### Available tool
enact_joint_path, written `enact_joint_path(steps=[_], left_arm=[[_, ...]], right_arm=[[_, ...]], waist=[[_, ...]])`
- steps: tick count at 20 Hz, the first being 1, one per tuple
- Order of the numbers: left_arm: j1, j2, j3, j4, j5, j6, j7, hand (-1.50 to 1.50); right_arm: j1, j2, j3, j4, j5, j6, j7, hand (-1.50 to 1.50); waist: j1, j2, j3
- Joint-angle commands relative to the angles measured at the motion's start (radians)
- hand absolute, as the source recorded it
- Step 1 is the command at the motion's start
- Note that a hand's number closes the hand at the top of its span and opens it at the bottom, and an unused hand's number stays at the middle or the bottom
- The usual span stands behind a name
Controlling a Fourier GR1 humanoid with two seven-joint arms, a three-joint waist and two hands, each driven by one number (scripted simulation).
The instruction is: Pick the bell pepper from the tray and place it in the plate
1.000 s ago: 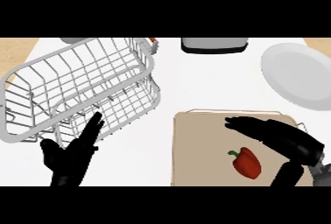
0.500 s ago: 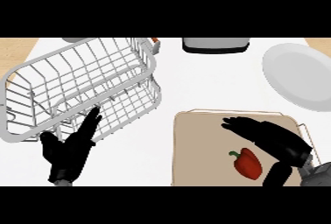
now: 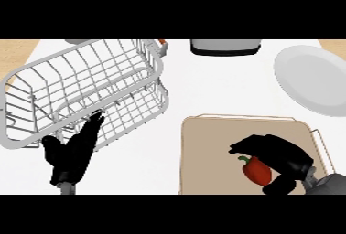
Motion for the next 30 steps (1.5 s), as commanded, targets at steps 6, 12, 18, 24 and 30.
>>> enact_joint_path(steps=[6, 12, 18, 24, 30], left_arm=[[0.015, -0.039, 0.003, 0.139, -0.018, -0.009, -0.042, 0.0], [-0.033, -0.009, 0.061, 0.194, 0.011, -0.049, -0.043, 0.0], [0.044, -0.009, 0.049, 0.082, 0.005, -0.023, -0.001, 0.0], [0.081, -0.004, 0.063, 0.084, -0.007, -0.021, -0.041, 0.0], [0.04, -0.041, 0.028, 0.112, -0.028, -0.013, -0.038, 0.0]], right_arm=[[-0.013, 0.01, 0.014, 0.056, 0.133, -0.074, -0.108, 1.5], [-0.03, 0.071, -0.037, 0.05, 0.132, -0.159, -0.144, 1.5], [0.241, 0.007, -0.221, -0.08, 0.02, -0.373, -0.197, 1.5], [0.438, 0.029, -0.383, -0.277, -0.119, -0.52, -0.261, 1.5], [0.482, 0.115, -0.535, -0.308, -0.343, -0.516, -0.235, 1.5]], waist=[[-0.002, 0.014, -0.015], [-0.008, 0.016, -0.015], [-0.052, 0.006, -0.015], [-0.065, 0.004, -0.015], [-0.042, 0.011, -0.015]])
